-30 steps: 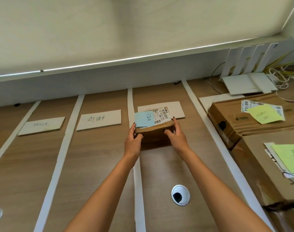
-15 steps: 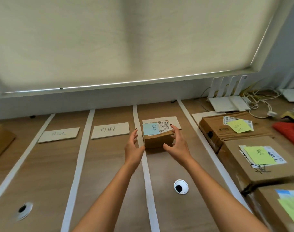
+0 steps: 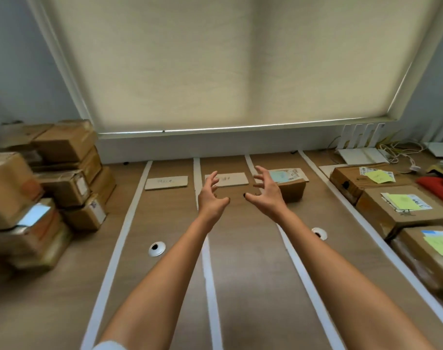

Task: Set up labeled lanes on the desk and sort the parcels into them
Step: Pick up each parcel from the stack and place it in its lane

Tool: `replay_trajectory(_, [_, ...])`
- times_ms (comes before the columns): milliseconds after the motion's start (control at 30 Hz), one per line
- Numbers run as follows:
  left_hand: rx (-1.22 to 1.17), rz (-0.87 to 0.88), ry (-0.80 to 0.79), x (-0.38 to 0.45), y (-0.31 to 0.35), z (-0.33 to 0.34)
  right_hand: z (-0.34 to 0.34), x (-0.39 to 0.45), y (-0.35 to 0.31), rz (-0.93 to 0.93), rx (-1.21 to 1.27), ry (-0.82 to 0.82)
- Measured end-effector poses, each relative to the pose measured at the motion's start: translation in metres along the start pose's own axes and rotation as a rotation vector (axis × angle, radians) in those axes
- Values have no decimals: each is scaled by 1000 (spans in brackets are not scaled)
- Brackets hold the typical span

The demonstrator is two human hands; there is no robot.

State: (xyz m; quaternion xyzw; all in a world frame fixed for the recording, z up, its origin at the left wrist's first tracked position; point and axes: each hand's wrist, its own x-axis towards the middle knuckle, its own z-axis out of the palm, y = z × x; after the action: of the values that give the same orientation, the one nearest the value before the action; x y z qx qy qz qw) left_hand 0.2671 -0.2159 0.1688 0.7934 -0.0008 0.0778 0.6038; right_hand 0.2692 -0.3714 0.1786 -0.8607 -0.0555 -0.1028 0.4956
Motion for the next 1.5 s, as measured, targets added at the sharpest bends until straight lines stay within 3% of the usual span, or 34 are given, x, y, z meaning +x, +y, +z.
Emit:
replay_trajectory(333, [67, 66, 101, -61, 22, -178, 106, -59, -130, -89, -10, -72])
replay_trajectory(667, [141, 25, 250, -101, -10, -333, 214, -89, -221, -206, 14, -212])
replay_trajectory(900, [167, -7, 319, -76, -38, -476, 328, -68, -292, -237, 38, -322])
replay_trajectory(1133, [224, -68, 352, -19, -72, -630, 434, -22, -336, -134, 162, -334])
replay_trajectory(1300, [253, -136, 437, 12, -103, -682, 486, 5, -347, -115, 154, -319])
replay_trajectory(1500, [67, -267, 409, 41, -145, -697, 531, 32, -341, 17, 195, -354])
